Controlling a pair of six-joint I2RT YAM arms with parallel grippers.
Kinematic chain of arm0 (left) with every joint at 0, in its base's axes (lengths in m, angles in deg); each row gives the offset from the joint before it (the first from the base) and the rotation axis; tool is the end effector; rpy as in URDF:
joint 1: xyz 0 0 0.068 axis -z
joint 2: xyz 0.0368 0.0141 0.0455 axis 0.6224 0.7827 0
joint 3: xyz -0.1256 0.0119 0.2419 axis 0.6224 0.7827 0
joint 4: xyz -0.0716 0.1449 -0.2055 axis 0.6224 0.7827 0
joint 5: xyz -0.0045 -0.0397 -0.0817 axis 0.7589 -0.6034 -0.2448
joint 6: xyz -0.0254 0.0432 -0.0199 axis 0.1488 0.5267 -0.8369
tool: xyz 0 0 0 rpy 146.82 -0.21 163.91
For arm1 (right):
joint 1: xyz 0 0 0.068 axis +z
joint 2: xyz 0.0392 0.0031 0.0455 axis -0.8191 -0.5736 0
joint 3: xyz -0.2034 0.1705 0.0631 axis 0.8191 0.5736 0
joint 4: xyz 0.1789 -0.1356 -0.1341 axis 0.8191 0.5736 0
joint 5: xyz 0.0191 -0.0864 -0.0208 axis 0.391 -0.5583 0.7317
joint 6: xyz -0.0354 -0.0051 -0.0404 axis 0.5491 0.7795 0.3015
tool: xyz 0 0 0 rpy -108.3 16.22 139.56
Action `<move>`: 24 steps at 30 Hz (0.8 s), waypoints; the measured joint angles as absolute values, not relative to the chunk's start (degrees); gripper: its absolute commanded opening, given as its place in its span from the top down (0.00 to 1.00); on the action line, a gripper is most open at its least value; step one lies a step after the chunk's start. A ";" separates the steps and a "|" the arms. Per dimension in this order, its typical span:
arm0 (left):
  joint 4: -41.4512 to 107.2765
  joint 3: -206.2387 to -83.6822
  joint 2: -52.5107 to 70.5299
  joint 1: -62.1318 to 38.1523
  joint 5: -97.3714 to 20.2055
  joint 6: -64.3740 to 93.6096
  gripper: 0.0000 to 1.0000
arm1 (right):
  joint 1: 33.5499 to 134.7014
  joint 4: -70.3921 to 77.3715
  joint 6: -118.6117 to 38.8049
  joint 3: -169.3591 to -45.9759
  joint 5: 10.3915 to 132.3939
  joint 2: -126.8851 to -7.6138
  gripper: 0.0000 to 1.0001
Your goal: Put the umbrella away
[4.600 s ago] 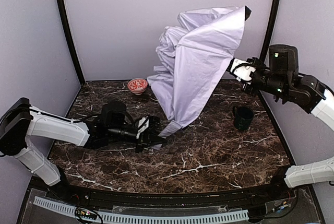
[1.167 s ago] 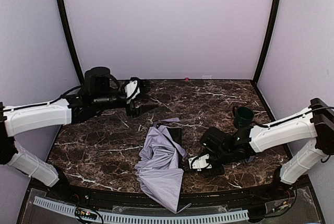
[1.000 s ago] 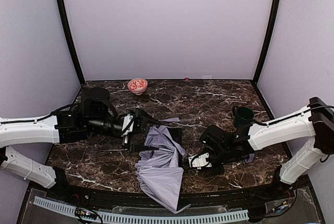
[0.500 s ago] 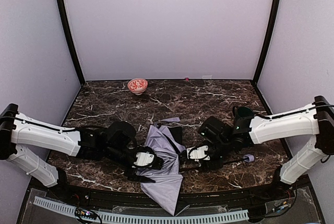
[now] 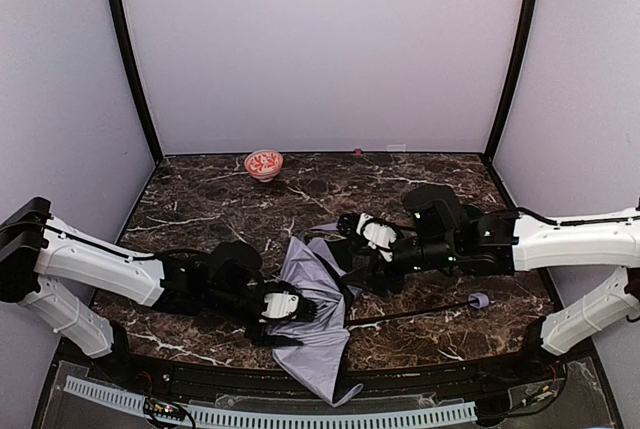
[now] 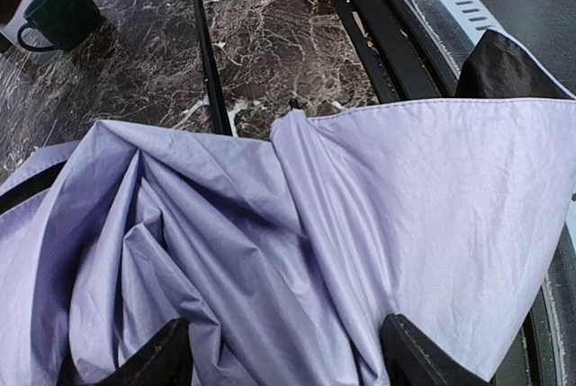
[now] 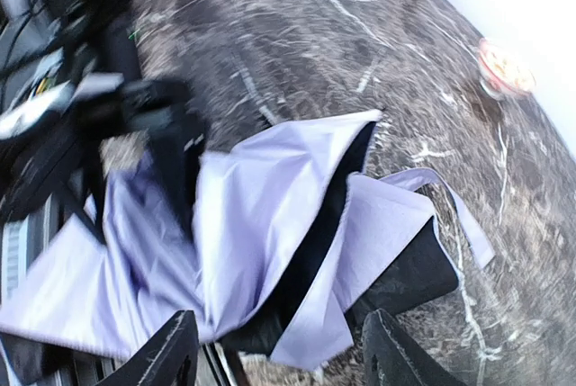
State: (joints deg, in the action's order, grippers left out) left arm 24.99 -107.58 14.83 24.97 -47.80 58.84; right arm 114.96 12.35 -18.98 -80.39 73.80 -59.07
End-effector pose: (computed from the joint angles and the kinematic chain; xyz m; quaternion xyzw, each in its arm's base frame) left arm 0.1152 -0.2544 0.1741 0.7020 0.5388 -0.2491 0.3935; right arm 0.1351 0.2459 0.2576 -0.5626 0.6774 0.2534 0.4006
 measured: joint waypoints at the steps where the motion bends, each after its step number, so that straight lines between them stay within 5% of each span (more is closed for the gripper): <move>1: 24.40 -107.58 15.49 24.75 -47.82 58.62 0.26 | 114.96 9.22 -21.73 -79.82 72.68 -60.30 0.41; 12: 24.60 -107.14 7.03 23.46 -52.08 55.45 0.26 | 114.44 -0.20 -35.94 -82.42 66.34 -70.94 0.59; 15: 21.06 -106.40 1.72 19.53 -53.92 50.86 0.50 | 114.44 -0.50 -37.36 -83.74 66.49 -70.94 0.61; 17: 18.85 -106.29 0.69 16.19 -53.30 46.86 0.57 | 114.44 -0.26 -38.54 -85.22 66.52 -70.94 0.57; 20: 17.85 -106.40 2.07 12.12 -50.31 41.09 0.53 | 114.44 0.37 -41.14 -88.22 66.84 -71.14 0.46; 24: 19.77 -106.40 4.93 11.38 -46.97 36.37 0.45 | 114.44 2.73 -44.97 -94.53 67.59 -74.90 0.45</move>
